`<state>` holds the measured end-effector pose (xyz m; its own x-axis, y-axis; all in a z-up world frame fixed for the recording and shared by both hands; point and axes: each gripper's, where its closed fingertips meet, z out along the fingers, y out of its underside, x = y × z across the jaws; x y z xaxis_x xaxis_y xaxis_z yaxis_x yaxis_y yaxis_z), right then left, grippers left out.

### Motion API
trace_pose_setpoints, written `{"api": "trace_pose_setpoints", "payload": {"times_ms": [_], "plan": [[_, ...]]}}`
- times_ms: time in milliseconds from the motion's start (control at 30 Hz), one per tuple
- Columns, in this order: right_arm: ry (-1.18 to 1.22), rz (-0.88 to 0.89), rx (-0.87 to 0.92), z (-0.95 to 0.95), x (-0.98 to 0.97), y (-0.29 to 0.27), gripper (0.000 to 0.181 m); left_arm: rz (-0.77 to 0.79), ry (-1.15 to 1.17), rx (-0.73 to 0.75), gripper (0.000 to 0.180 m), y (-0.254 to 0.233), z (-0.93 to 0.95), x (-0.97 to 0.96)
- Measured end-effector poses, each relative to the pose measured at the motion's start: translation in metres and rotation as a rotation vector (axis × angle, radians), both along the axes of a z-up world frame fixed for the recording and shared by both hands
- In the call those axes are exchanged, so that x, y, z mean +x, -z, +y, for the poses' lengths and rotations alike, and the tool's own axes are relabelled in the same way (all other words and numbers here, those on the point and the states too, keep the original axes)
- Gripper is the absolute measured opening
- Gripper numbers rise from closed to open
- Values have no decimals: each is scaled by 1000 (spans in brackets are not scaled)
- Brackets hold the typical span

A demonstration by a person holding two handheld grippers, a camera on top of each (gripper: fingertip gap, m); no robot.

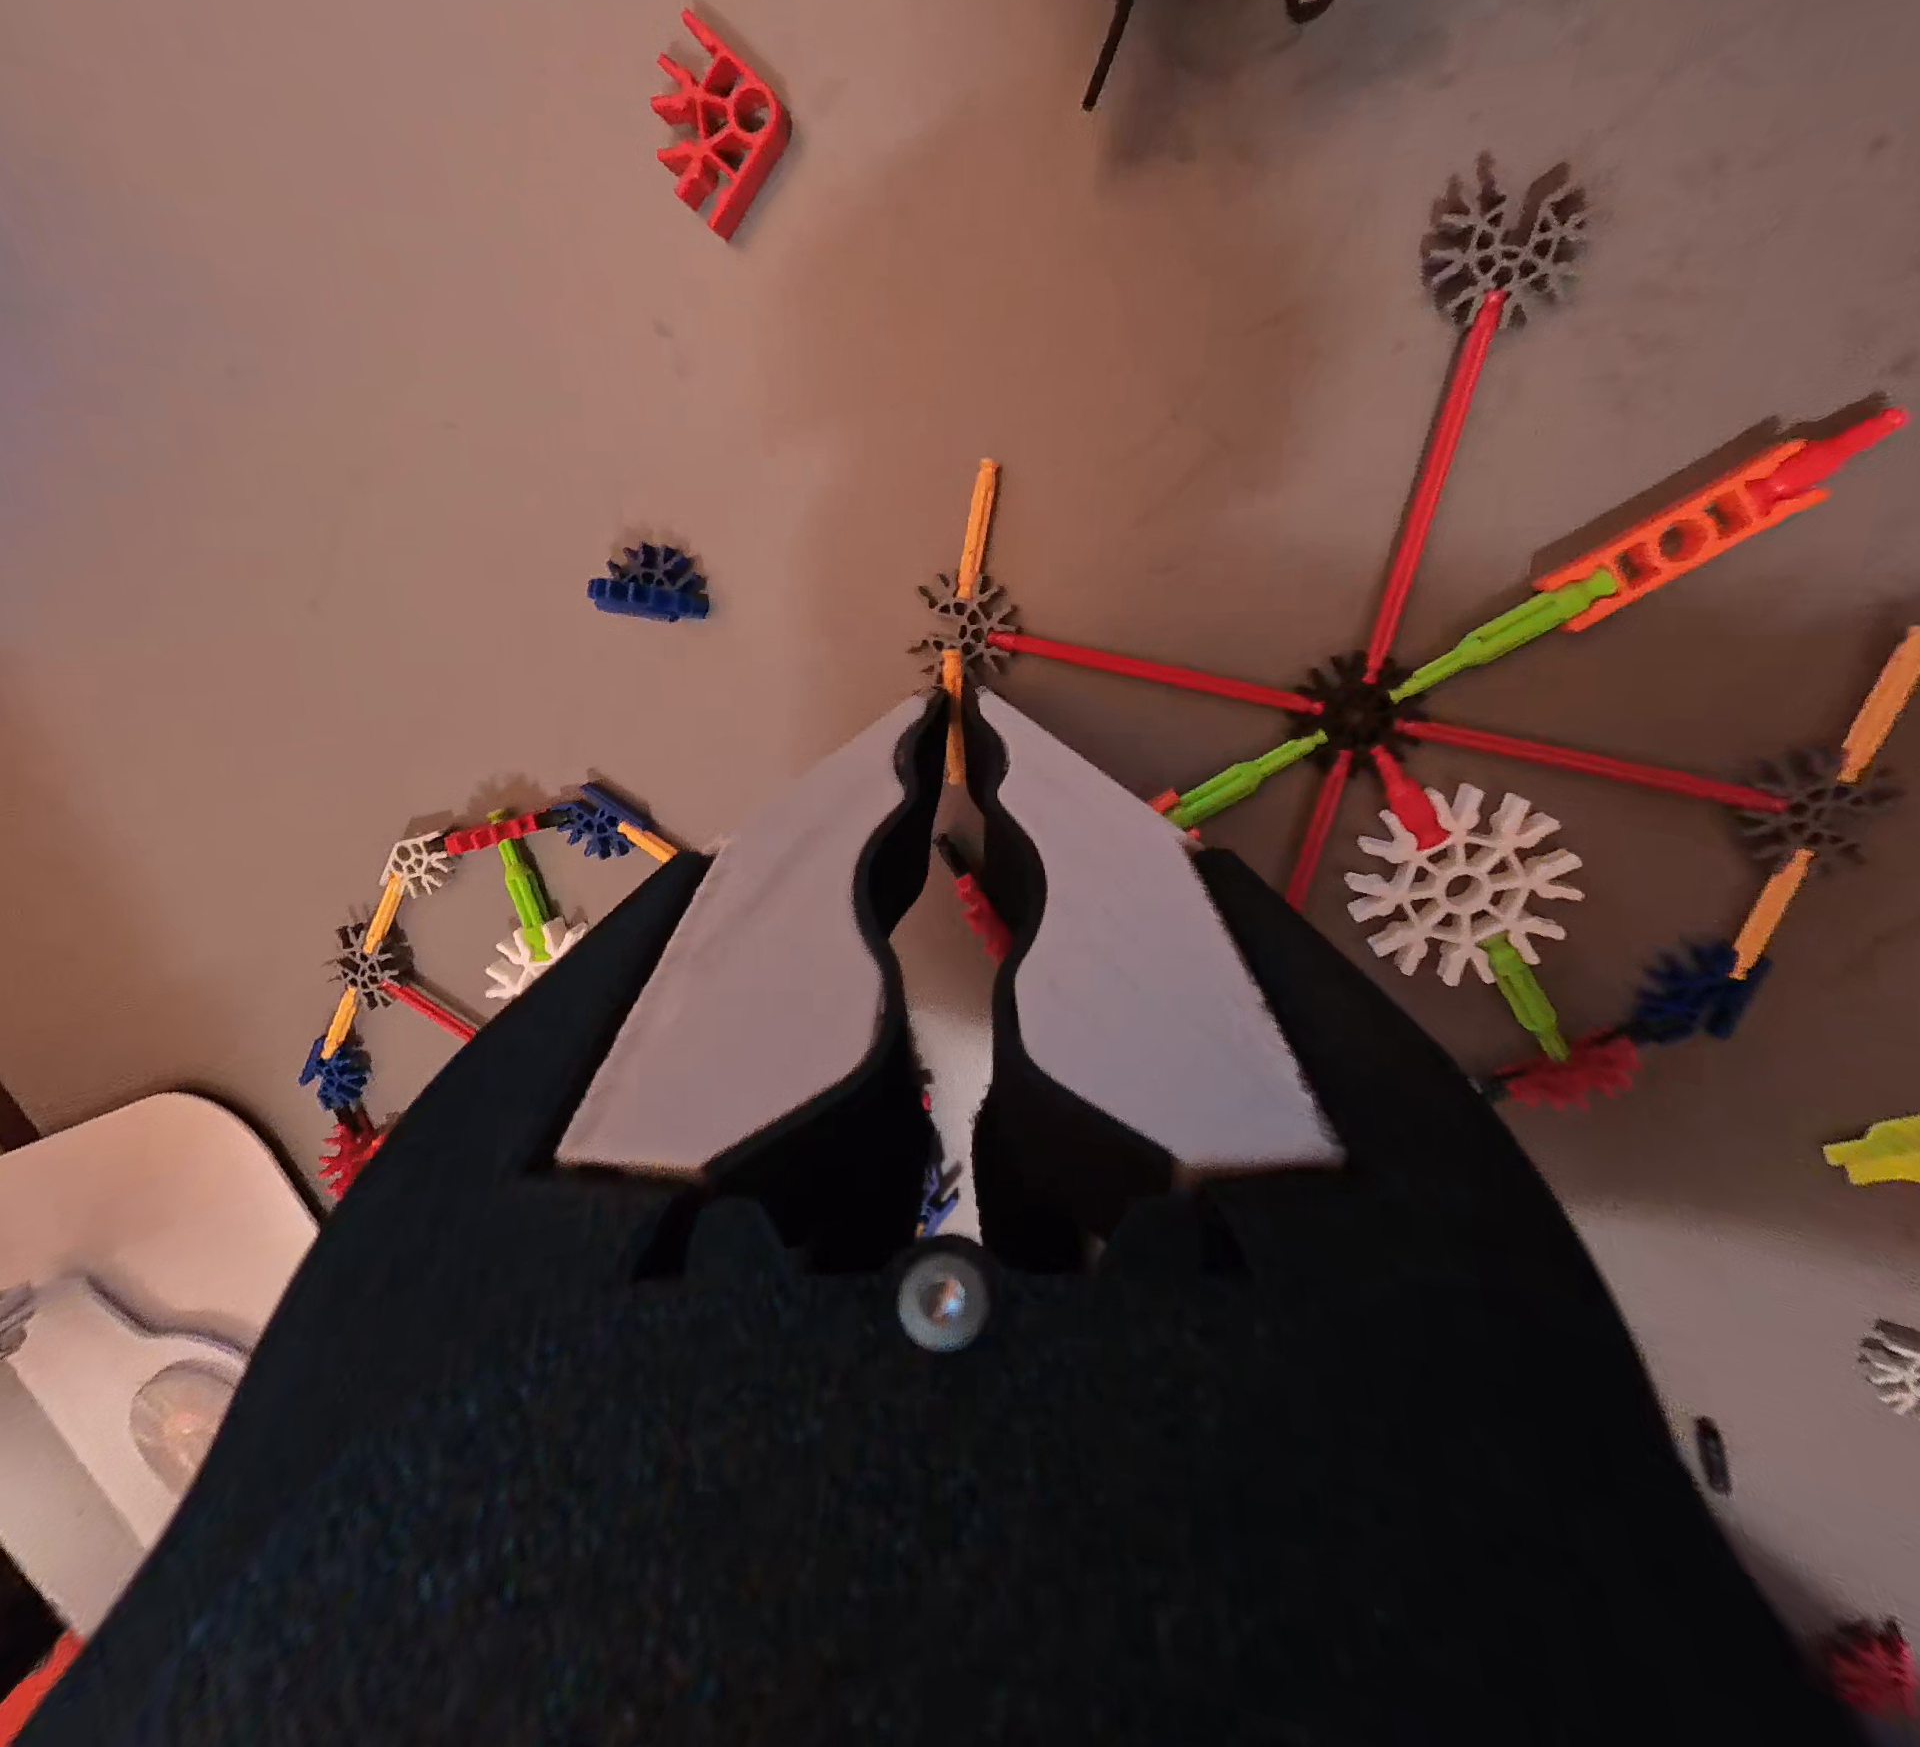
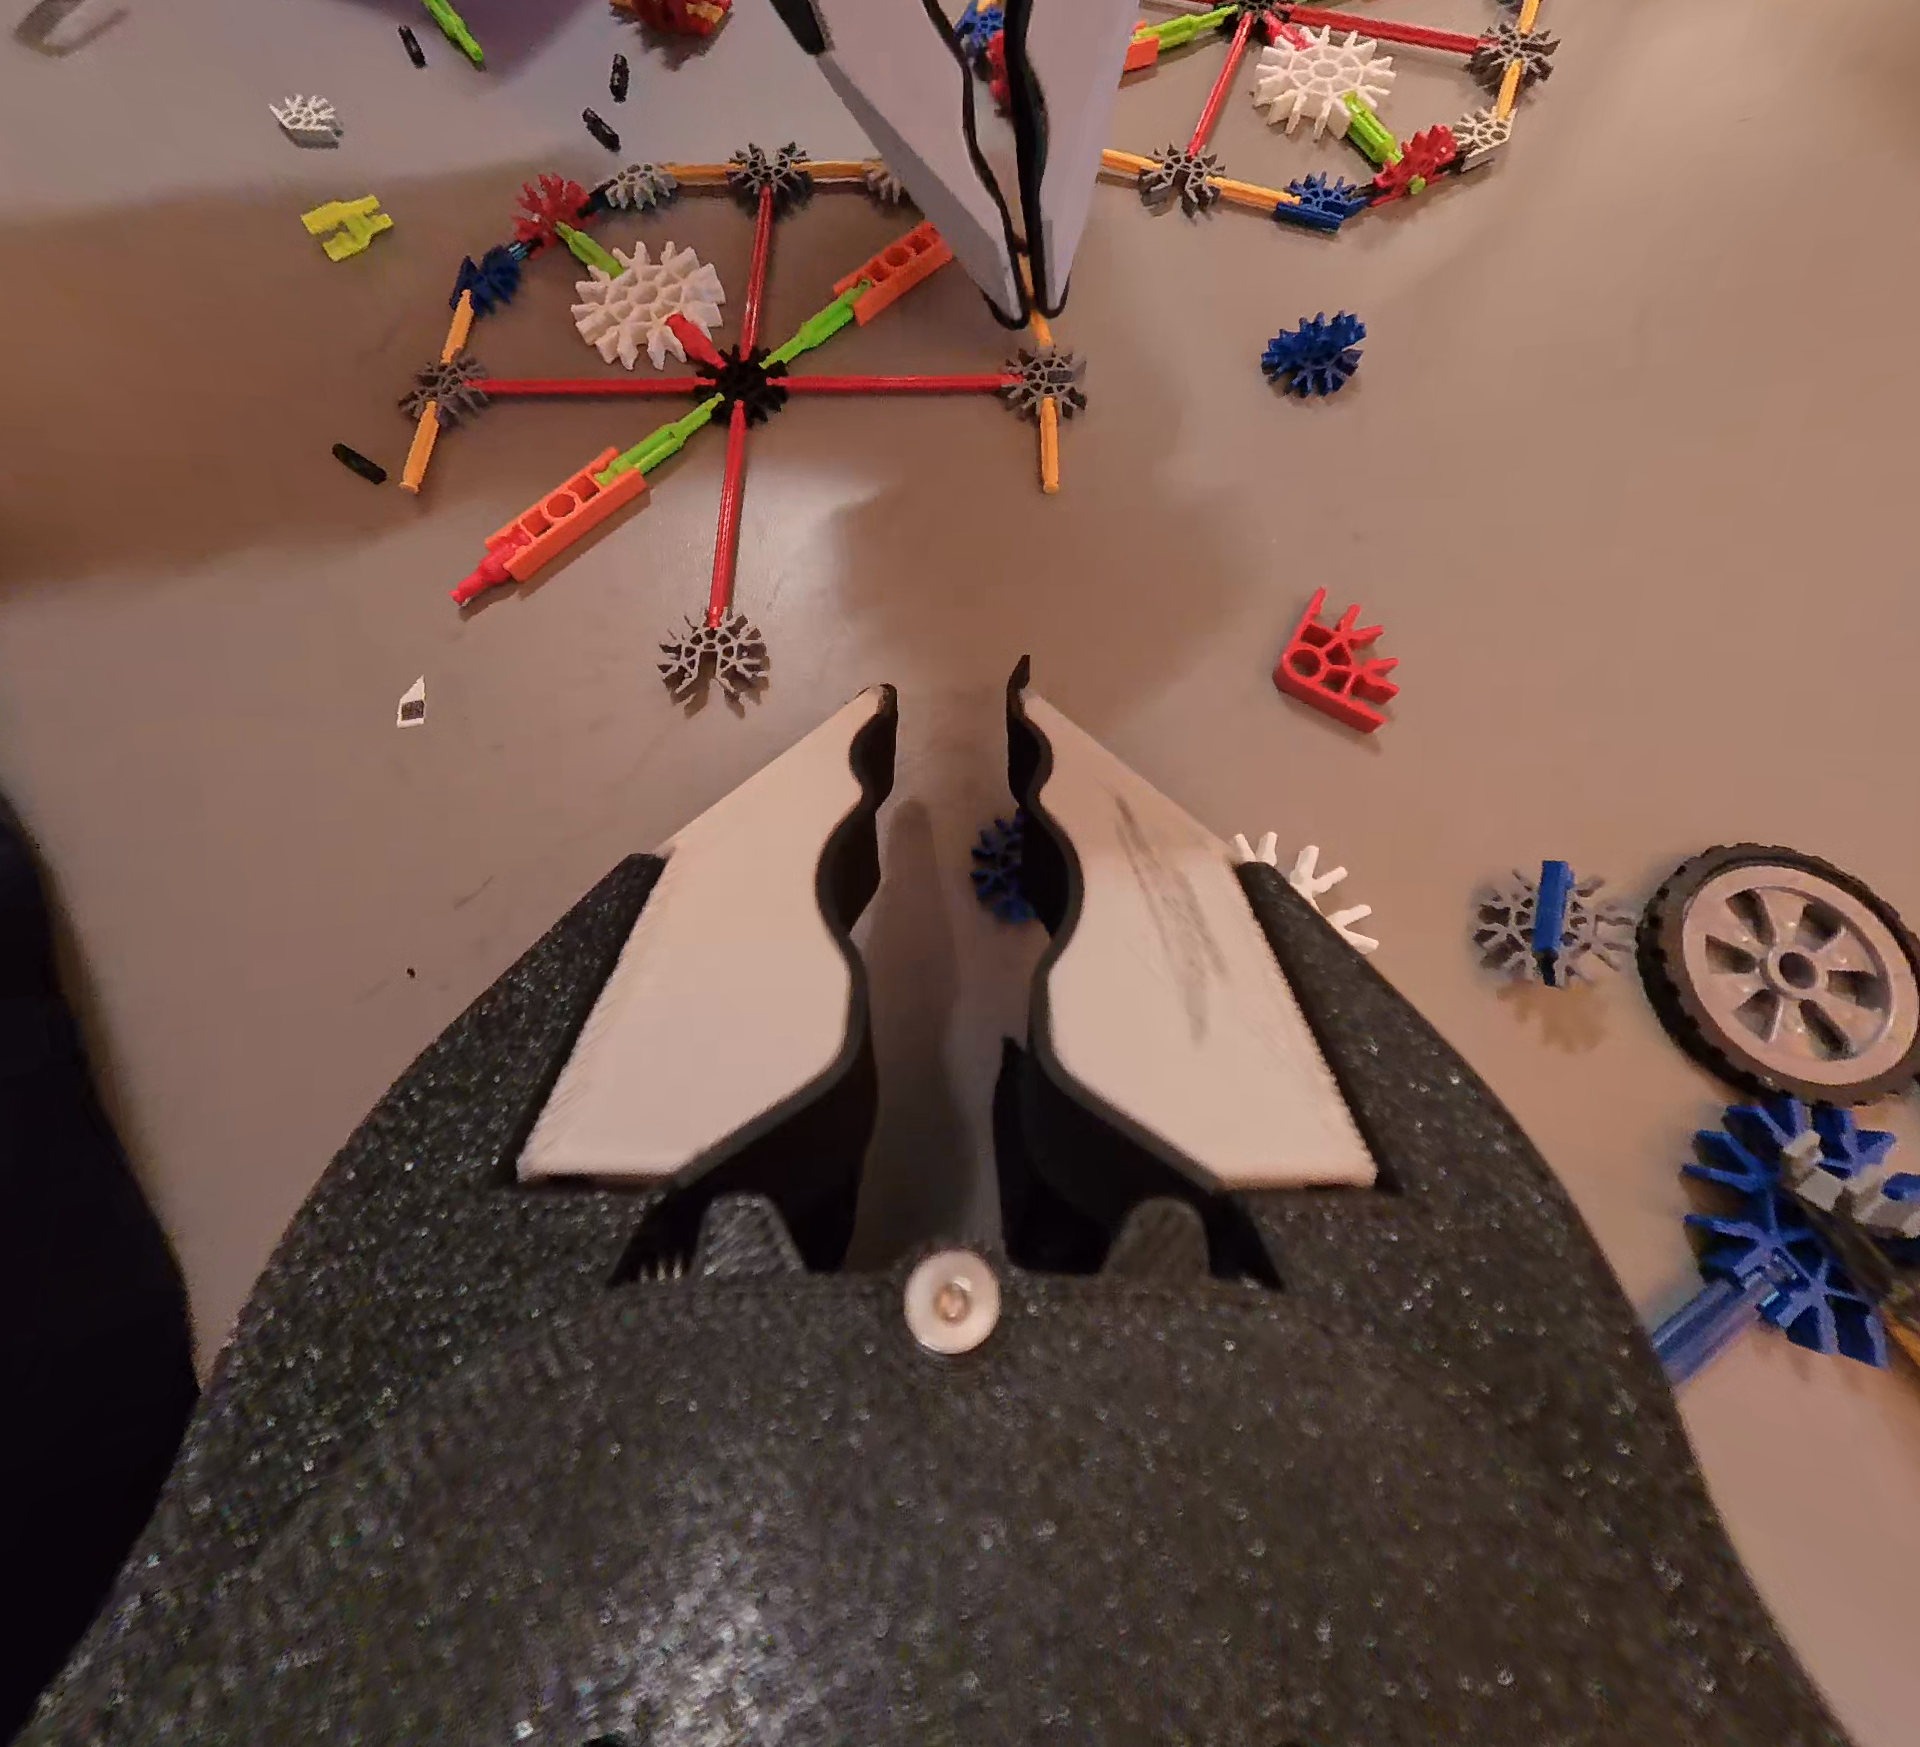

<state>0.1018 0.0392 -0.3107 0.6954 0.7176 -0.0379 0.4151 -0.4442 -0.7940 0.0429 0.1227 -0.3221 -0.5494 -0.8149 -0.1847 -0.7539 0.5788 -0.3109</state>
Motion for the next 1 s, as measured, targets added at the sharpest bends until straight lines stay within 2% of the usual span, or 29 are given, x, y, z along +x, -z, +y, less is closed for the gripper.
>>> {"api": "trace_pose_setpoints", "payload": {"times_ms": [300,1000], "plan": [[-1,10,-3,0,0,-1,19,31,23,18,1,8,5,-4],[-3,19,-6,-1,-1,-1,19,-7,44,3,0,6,-1,2]]}}
